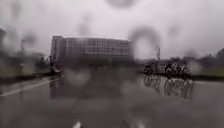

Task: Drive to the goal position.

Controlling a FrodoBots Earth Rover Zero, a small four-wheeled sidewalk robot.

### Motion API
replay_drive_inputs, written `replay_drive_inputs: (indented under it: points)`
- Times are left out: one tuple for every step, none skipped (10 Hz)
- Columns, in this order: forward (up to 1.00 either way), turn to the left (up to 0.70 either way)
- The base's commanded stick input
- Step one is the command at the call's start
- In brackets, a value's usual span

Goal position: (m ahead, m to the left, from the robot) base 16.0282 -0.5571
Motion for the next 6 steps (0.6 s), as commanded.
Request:
replay_drive_inputs:
  points:
    - [0.7,0.15]
    - [0.7,0.15]
    - [0.7,0.15]
    - [0.7,0.15]
    - [0.7,0.15]
    - [0.7,0.15]
